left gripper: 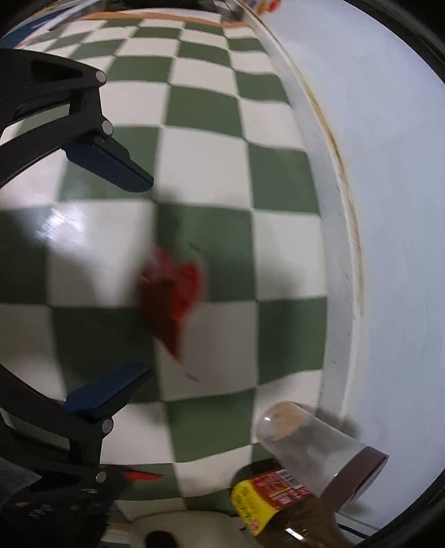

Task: Collect trash
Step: 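Grasp the red sachet with the left tool while the right tool grasps the red chili, then carry the red sachet and chili down over the grey bin and open both tools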

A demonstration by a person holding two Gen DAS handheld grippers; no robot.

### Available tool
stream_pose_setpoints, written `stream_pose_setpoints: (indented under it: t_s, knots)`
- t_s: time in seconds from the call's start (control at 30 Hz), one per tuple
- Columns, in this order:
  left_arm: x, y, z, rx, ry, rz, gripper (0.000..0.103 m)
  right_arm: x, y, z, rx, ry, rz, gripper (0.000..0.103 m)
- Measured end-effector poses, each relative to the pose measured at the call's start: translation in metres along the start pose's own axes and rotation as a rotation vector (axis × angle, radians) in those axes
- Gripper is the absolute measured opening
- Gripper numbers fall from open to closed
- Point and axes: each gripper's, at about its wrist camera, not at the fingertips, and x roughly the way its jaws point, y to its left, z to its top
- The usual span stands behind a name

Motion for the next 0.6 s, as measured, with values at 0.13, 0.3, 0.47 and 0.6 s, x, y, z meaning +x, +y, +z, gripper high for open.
stream_pose_setpoints:
  t_s: [0.13,0.3,0.47,0.6]
  knots:
    - [0.015,-0.012,0.012,0.04,0.004,-0.014,0.048,0.004,-0.003,-0.008,0.005,0.015,0.01,0.011]
    - [0.0,-0.012,0.008,0.065,-0.038,-0.027,0.032,0.001,-0.004,-0.019,0.03,-0.013,0.034,0.011]
    - [-0.051,-0.008,-0.027,0.084,-0.12,0.003,0.028,-0.023,0.004,-0.042,0.042,-0.053,0.06,0.01]
    - [-0.112,-0.002,-0.069,0.082,-0.193,0.021,0.028,-0.055,0.021,-0.072,0.051,-0.102,0.084,0.01]
